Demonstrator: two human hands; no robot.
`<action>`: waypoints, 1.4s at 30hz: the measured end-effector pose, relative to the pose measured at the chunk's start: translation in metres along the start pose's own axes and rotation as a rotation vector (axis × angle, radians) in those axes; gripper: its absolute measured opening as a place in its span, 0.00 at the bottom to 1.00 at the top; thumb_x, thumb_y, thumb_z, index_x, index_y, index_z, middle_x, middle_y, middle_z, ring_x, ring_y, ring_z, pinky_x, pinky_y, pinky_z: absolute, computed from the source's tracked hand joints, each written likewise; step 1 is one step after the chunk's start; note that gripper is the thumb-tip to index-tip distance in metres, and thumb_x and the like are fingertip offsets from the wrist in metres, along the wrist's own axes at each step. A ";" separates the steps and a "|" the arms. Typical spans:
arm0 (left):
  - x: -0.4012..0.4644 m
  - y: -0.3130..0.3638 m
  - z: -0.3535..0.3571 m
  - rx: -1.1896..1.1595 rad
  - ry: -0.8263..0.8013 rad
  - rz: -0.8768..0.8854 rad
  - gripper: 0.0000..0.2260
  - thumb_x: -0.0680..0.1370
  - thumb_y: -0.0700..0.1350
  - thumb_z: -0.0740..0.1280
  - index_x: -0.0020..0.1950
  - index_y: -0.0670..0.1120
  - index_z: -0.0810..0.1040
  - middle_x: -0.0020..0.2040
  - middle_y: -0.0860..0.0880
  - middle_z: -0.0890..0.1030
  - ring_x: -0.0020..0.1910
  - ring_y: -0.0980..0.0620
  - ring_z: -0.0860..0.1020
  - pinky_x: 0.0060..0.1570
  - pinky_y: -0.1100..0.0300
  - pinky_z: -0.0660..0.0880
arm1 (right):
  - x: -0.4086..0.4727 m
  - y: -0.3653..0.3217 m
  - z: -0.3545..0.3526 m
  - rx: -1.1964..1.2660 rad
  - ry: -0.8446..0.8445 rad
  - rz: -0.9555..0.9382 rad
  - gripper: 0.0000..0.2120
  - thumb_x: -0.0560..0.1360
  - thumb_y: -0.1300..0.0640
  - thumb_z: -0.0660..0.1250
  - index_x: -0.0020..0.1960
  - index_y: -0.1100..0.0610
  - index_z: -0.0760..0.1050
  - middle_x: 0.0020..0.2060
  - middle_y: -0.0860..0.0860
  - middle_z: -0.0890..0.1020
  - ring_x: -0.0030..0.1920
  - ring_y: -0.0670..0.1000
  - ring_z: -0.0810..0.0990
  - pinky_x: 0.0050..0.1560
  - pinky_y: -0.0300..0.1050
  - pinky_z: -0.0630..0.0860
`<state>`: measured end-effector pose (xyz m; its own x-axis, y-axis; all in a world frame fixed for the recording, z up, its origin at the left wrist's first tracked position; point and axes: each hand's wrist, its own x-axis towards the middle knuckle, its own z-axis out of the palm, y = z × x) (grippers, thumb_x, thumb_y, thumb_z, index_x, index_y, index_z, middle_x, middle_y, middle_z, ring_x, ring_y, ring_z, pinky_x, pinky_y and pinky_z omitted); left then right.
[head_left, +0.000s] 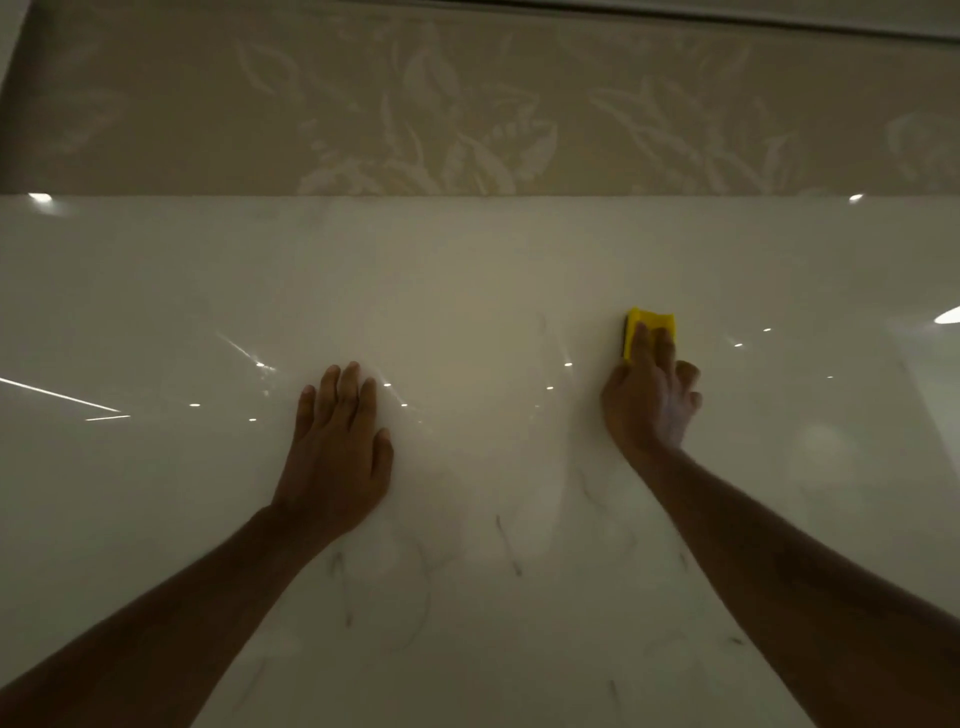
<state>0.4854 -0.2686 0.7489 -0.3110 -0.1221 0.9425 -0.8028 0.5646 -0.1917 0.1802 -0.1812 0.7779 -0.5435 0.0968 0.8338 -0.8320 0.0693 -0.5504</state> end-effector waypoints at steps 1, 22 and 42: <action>0.002 0.004 0.001 0.000 0.004 0.001 0.30 0.80 0.48 0.51 0.72 0.29 0.72 0.75 0.28 0.70 0.75 0.25 0.67 0.74 0.28 0.64 | -0.006 -0.010 0.000 -0.009 -0.004 -0.086 0.28 0.77 0.57 0.59 0.77 0.49 0.60 0.77 0.53 0.62 0.61 0.65 0.69 0.54 0.57 0.68; 0.020 0.037 0.010 0.058 0.011 -0.040 0.31 0.79 0.48 0.49 0.73 0.29 0.72 0.75 0.28 0.70 0.76 0.26 0.68 0.75 0.31 0.64 | 0.024 0.017 0.006 -0.105 -0.108 -1.007 0.31 0.76 0.54 0.60 0.77 0.45 0.57 0.77 0.48 0.62 0.59 0.62 0.72 0.49 0.54 0.70; 0.012 0.035 0.022 0.077 0.011 -0.013 0.31 0.78 0.49 0.51 0.72 0.29 0.71 0.76 0.28 0.69 0.76 0.26 0.66 0.74 0.30 0.62 | -0.017 0.112 -0.012 0.004 0.035 0.004 0.29 0.78 0.55 0.60 0.78 0.50 0.58 0.78 0.53 0.60 0.64 0.65 0.68 0.57 0.59 0.68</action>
<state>0.4426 -0.2680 0.7474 -0.2949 -0.1194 0.9480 -0.8435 0.4988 -0.1995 0.0973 -0.1633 0.7017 -0.5429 0.1314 0.8295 -0.8303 0.0647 -0.5536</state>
